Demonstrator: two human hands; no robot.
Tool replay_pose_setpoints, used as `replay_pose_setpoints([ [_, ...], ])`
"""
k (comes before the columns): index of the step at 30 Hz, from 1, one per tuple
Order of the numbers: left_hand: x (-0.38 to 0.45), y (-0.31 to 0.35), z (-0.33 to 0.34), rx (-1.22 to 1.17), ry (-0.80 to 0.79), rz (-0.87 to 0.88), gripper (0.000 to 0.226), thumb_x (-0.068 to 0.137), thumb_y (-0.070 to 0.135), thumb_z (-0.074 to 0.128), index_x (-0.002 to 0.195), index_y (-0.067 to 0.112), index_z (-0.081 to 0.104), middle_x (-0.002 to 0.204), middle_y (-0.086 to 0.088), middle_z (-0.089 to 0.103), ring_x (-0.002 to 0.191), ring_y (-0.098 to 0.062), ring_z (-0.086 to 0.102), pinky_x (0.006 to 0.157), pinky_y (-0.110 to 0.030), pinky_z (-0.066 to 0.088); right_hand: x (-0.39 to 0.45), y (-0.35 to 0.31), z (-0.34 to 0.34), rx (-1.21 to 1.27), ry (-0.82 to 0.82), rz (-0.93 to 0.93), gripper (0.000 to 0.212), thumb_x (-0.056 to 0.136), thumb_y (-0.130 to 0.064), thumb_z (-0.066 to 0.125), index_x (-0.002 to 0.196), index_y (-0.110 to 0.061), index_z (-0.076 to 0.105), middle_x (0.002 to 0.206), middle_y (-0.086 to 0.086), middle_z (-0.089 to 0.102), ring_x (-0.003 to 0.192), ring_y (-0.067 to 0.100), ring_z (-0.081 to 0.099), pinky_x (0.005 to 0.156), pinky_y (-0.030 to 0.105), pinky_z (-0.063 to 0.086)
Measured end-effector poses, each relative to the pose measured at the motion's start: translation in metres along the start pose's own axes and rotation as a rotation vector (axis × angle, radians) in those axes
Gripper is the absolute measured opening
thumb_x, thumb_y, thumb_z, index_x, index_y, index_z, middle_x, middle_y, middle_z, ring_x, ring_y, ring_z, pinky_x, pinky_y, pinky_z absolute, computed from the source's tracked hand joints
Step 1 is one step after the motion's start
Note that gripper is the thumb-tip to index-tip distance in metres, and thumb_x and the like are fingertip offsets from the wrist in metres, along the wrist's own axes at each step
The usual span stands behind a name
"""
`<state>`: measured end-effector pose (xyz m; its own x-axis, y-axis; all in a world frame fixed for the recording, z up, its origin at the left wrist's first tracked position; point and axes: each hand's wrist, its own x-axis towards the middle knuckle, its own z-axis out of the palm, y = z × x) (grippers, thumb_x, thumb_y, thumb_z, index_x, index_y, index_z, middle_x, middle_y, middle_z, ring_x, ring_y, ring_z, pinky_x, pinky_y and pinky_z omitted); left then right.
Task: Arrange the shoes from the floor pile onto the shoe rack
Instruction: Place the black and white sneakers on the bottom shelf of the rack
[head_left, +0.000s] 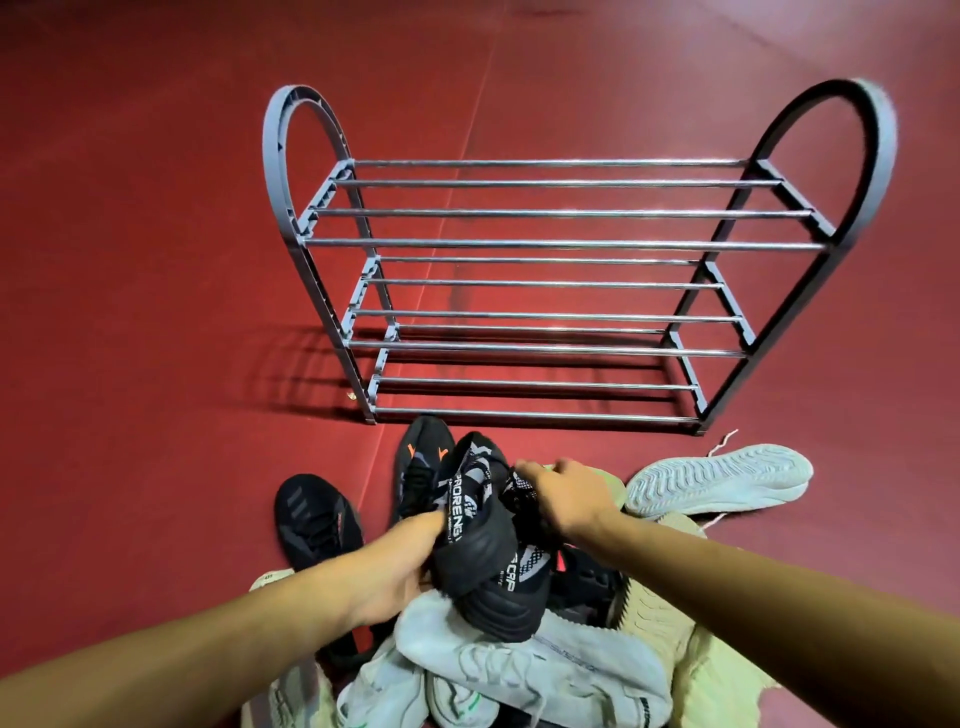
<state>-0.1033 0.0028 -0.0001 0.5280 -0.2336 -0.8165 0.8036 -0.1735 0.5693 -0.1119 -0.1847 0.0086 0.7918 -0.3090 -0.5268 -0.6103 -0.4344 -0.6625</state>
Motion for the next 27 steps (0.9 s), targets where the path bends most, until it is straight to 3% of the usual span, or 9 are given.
replay_pose_setpoints([
  [3, 0.002, -0.004, -0.002, -0.009, 0.037, -0.011, 0.032, 0.095, 0.03, 0.063, 0.115, 0.008, 0.074, 0.104, -0.014, 0.077, 0.107, -0.031, 0.071, 0.09, -0.037, 0.056, -0.02, 0.023, 0.003, 0.148, -0.172, 0.217, 0.053, 0.086, -0.054, 0.07, 0.094, -0.004, 0.055, 0.065, 0.008, 0.064, 0.048, 0.026, 0.057, 0.042, 0.028, 0.045],
  [5, 0.0, -0.006, -0.001, -0.023, 0.034, -0.014, 0.03, 0.095, 0.026, 0.062, 0.113, 0.006, 0.075, 0.103, -0.015, 0.077, 0.102, -0.032, 0.072, 0.085, -0.036, 0.059, -0.03, 0.027, 0.005, 0.234, -0.246, 0.237, 0.04, 0.09, -0.036, 0.074, 0.098, -0.009, 0.045, 0.068, 0.008, 0.064, 0.043, 0.022, 0.054, 0.035, 0.025, 0.043],
  [7, -0.001, -0.006, 0.0, -0.06, 0.042, 0.002, 0.027, 0.096, 0.022, 0.059, 0.112, 0.006, 0.074, 0.102, -0.015, 0.077, 0.099, -0.03, 0.072, 0.079, -0.034, 0.06, -0.031, 0.029, 0.006, 0.317, -0.227, 0.198, 0.04, 0.09, -0.022, 0.076, 0.11, -0.013, 0.043, 0.081, 0.009, 0.067, 0.053, 0.018, 0.06, 0.041, 0.027, 0.049],
  [10, -0.008, -0.003, 0.001, -0.1, 0.042, 0.026, 0.024, 0.098, 0.02, 0.057, 0.114, 0.01, 0.073, 0.108, -0.014, 0.076, 0.105, -0.033, 0.071, 0.088, -0.041, 0.059, -0.027, 0.036, 0.01, 0.425, -0.14, 0.145, 0.053, 0.086, -0.015, 0.08, 0.122, -0.018, 0.041, 0.1, 0.013, 0.072, 0.074, 0.022, 0.071, 0.053, 0.028, 0.056],
  [14, -0.011, 0.003, -0.002, -0.005, 0.083, 0.11, 0.026, 0.097, 0.031, 0.06, 0.111, 0.013, 0.074, 0.102, -0.006, 0.079, 0.103, -0.029, 0.071, 0.093, -0.041, 0.057, -0.019, 0.038, 0.005, 0.446, -0.045, 0.089, 0.046, 0.084, -0.013, 0.081, 0.116, -0.018, 0.049, 0.101, 0.013, 0.076, 0.088, 0.03, 0.075, 0.079, 0.05, 0.062],
  [17, -0.001, 0.012, -0.005, -0.064, 0.2, 0.2, 0.023, 0.095, 0.032, 0.064, 0.107, 0.014, 0.072, 0.096, -0.006, 0.079, 0.097, -0.029, 0.073, 0.093, -0.046, 0.056, -0.005, 0.036, -0.002, 0.436, 0.008, 0.019, 0.039, 0.088, -0.018, 0.078, 0.119, -0.018, 0.054, 0.101, 0.01, 0.076, 0.088, 0.026, 0.076, 0.083, 0.048, 0.062],
  [20, 0.018, 0.023, -0.012, -0.077, 0.248, 0.254, 0.019, 0.097, 0.032, 0.064, 0.106, 0.017, 0.072, 0.096, -0.004, 0.079, 0.097, -0.027, 0.074, 0.097, -0.051, 0.055, 0.016, 0.035, -0.005, 0.404, 0.078, -0.034, 0.023, 0.092, -0.023, 0.073, 0.11, -0.017, 0.06, 0.095, 0.007, 0.076, 0.086, 0.023, 0.076, 0.082, 0.043, 0.062],
  [25, 0.077, 0.047, -0.029, 0.016, 0.312, 0.337, 0.023, 0.097, 0.041, 0.061, 0.103, 0.023, 0.074, 0.101, -0.001, 0.078, 0.1, -0.024, 0.072, 0.1, -0.047, 0.053, 0.064, 0.027, 0.008, 0.5, 0.185, 0.005, 0.016, 0.093, -0.018, 0.071, 0.099, -0.02, 0.056, 0.101, 0.011, 0.071, 0.091, 0.028, 0.072, 0.091, 0.051, 0.058],
  [27, 0.098, 0.062, -0.03, 0.023, 0.319, 0.347, 0.022, 0.099, 0.038, 0.06, 0.099, 0.02, 0.074, 0.1, -0.003, 0.078, 0.098, -0.024, 0.073, 0.098, -0.046, 0.054, 0.089, 0.02, 0.008, 0.487, 0.225, 0.001, 0.014, 0.093, -0.019, 0.07, 0.093, -0.022, 0.056, 0.099, 0.008, 0.071, 0.094, 0.027, 0.071, 0.093, 0.048, 0.056],
])
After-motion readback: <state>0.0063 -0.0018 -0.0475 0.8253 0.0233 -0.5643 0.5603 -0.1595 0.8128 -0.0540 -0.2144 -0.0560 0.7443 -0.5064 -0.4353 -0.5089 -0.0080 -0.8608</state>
